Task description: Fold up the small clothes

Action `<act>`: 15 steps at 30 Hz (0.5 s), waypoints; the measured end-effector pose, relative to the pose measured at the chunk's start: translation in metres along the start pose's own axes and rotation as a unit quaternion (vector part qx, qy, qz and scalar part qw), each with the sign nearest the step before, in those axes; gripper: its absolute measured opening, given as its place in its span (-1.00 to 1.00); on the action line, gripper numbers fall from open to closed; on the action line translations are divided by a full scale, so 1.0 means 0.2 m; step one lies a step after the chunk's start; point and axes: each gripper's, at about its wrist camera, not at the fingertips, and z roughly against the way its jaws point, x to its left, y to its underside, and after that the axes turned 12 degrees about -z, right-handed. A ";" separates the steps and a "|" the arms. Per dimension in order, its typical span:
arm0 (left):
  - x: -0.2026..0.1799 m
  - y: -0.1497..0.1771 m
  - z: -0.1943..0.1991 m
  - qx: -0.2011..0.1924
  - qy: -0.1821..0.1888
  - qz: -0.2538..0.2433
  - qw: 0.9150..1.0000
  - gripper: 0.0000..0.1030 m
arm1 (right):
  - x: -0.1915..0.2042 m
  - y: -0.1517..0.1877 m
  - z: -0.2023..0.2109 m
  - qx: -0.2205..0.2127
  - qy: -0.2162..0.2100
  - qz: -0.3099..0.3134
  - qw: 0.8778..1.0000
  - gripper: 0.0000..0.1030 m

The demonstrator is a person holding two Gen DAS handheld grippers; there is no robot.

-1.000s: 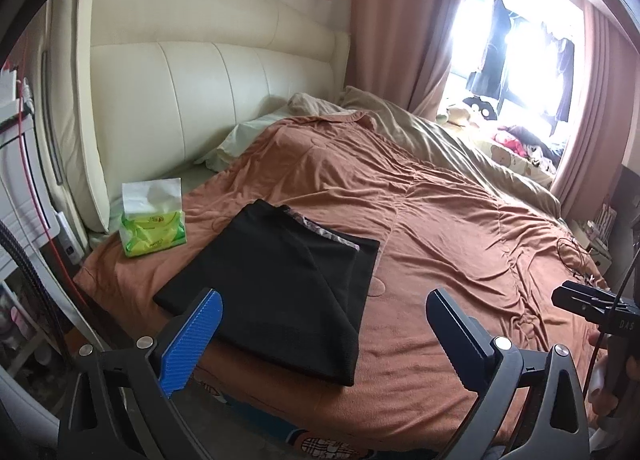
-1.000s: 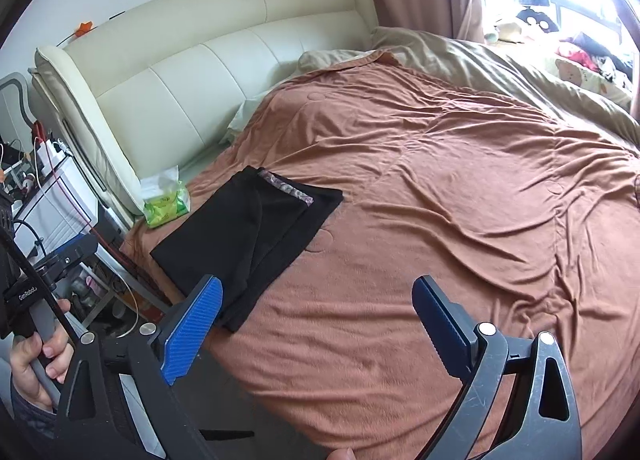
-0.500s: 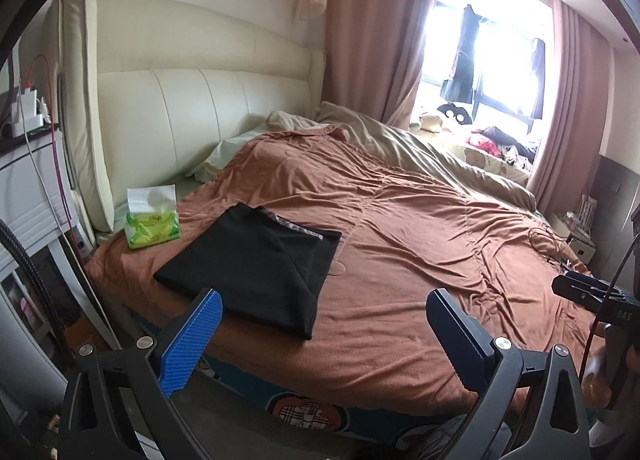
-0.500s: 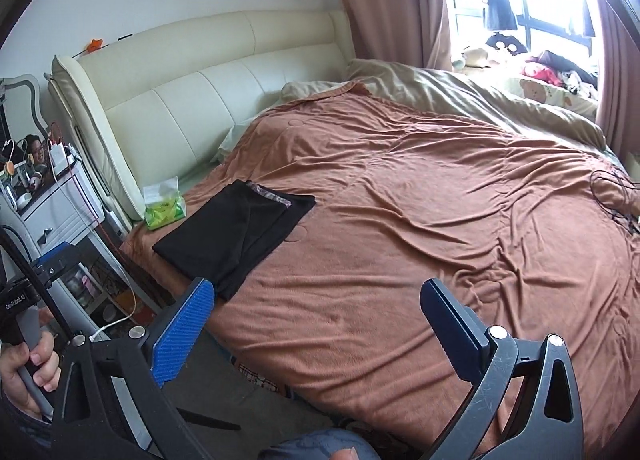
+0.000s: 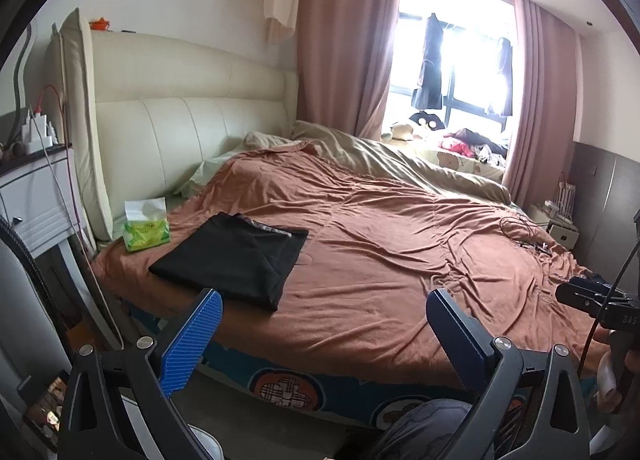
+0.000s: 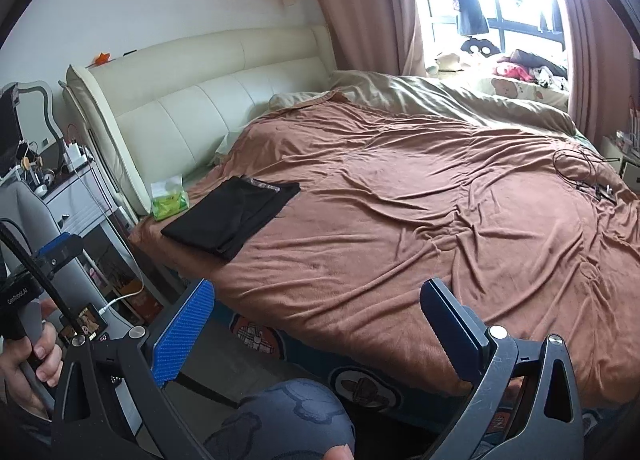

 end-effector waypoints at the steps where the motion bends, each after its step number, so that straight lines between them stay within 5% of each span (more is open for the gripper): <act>1: -0.01 0.01 0.01 0.000 0.003 0.000 1.000 0.99 | -0.01 0.02 0.03 -0.004 0.002 0.000 1.000 1.00; 15: -0.20 0.14 0.20 -0.013 0.006 -0.021 1.000 0.99 | -0.04 0.34 0.30 -0.042 0.053 0.017 0.998 1.00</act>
